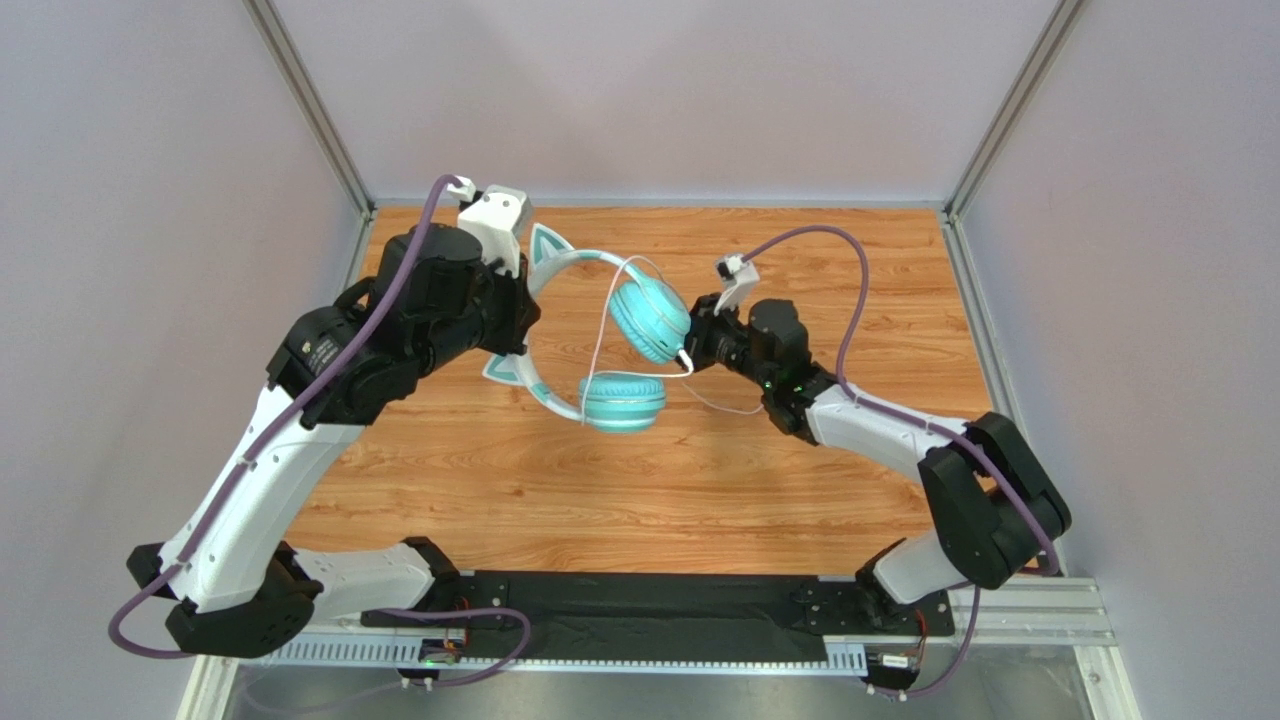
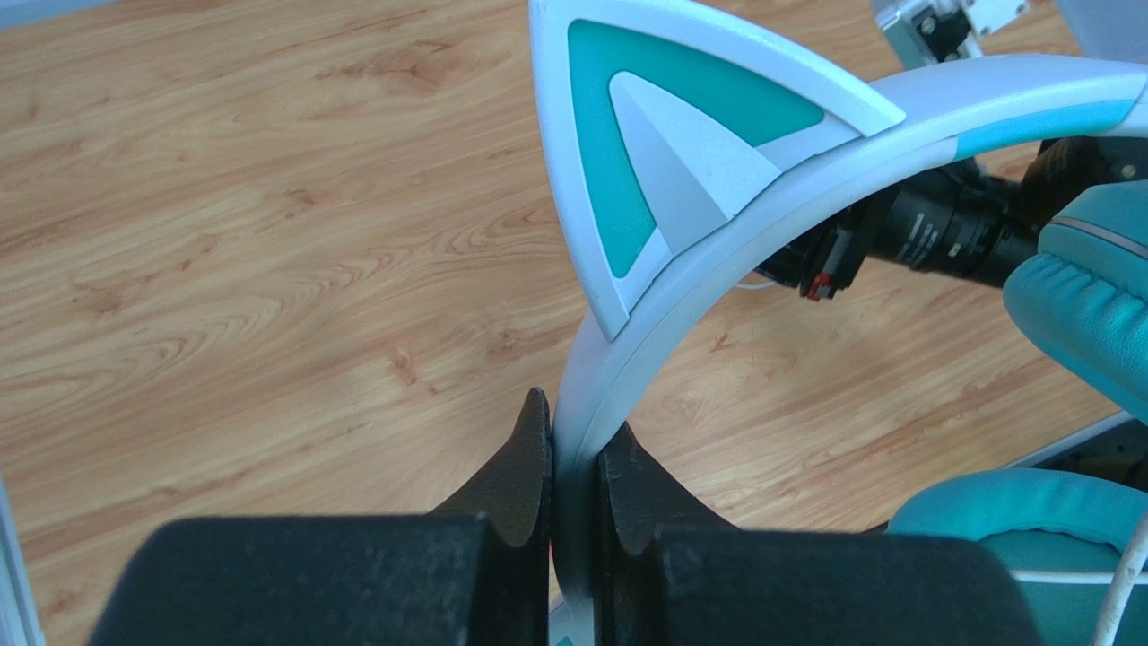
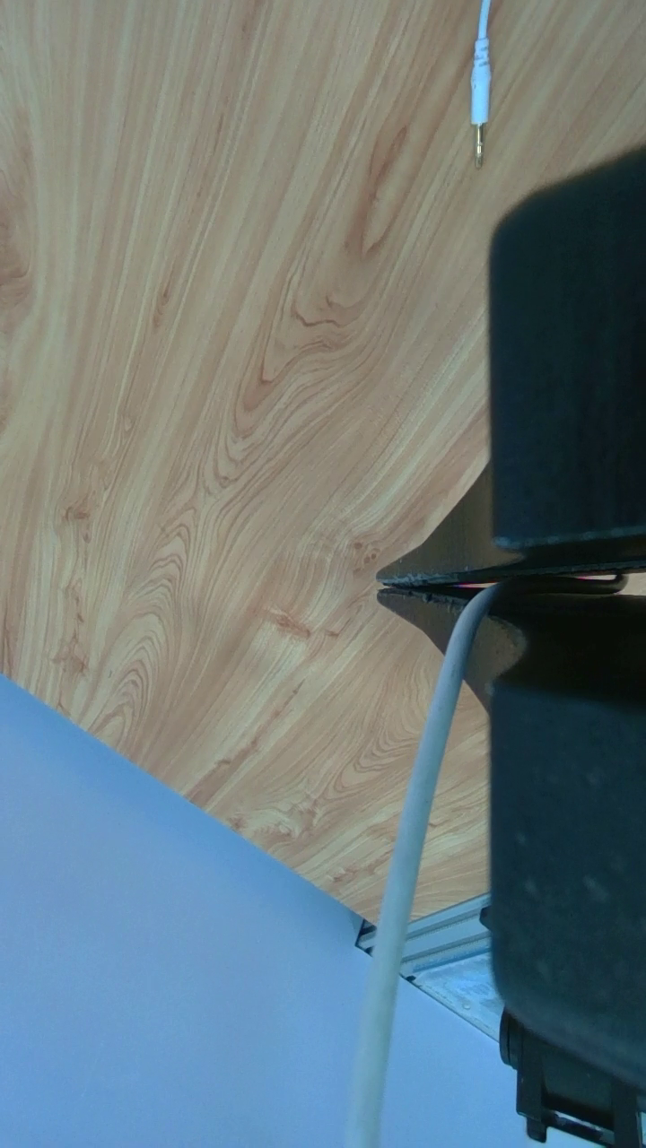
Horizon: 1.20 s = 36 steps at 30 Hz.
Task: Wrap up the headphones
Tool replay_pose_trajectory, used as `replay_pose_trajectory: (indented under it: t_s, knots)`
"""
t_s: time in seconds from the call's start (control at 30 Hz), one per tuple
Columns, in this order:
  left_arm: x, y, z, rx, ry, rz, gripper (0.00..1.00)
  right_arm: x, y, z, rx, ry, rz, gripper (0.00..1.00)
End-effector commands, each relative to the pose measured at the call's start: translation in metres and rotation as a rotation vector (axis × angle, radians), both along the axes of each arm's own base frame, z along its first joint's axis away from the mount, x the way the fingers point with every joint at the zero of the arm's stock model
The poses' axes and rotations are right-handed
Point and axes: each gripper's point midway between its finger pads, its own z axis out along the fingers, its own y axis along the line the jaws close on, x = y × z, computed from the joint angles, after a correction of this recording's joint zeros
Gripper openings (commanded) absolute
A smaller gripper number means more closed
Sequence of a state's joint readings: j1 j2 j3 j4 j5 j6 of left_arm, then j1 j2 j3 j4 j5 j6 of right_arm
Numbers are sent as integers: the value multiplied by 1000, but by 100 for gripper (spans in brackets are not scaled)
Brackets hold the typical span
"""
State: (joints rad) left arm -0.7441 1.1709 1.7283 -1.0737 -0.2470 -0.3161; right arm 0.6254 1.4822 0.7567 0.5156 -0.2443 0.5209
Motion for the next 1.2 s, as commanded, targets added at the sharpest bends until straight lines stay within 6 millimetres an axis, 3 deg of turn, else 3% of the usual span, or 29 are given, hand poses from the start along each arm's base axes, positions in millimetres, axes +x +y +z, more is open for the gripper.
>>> replay_pose_trajectory:
  t_s: [0.0,0.2,0.4,0.53,0.8,0.97,1.17]
  knots:
    - [0,-10,53,-195,-103,5,0,10,2,6,31,-22,-78,0]
    - [-1,-20,70,-310,-94,10,0,-13,32,2,53,7,-3,0]
    - [16,-22,62,-400,-46,151,0,-48,67,9,97,21,89,0]
    - [25,-24,58,-440,-15,212,0,-58,77,11,123,32,112,0]
    - [29,-30,59,-498,22,240,0,-57,98,3,166,77,164,1]
    - [26,-23,61,-501,12,259,0,-55,113,0,177,104,207,3]
    - [27,-8,65,-479,-29,309,0,-62,109,-15,185,143,210,0]
